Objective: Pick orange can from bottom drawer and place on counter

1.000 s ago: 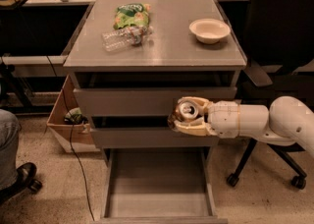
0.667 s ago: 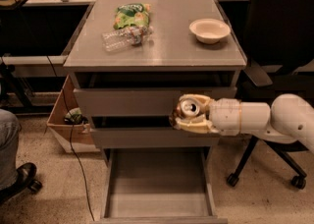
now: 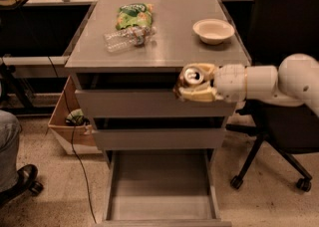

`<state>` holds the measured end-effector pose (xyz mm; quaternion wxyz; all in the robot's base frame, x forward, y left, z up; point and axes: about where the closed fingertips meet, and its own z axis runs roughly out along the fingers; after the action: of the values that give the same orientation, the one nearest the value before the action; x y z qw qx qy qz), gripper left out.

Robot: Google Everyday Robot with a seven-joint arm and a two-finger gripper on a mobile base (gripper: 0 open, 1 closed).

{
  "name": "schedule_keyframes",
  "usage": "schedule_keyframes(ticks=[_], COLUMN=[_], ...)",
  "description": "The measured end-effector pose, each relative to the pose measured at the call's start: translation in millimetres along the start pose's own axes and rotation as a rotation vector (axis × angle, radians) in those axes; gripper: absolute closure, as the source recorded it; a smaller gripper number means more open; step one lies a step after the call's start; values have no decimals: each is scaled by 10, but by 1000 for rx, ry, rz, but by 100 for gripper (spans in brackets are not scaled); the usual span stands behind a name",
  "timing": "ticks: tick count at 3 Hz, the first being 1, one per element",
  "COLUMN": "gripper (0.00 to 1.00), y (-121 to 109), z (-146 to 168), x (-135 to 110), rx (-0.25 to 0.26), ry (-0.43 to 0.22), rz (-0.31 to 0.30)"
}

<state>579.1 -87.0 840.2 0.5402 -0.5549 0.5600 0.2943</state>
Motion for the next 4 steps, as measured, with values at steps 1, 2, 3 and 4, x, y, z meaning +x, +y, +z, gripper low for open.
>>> schedule_keyframes(ticks=[1,2,3,4], gripper=[100,100,100,81], y=[-469,-907,-1339,-1666], z=[-1,73,123,172], x=[-284,-432,-511,-492], rx=[-13,-19,-2,24], ry=[23,22,28,48], rz=[-24,-21,1,39])
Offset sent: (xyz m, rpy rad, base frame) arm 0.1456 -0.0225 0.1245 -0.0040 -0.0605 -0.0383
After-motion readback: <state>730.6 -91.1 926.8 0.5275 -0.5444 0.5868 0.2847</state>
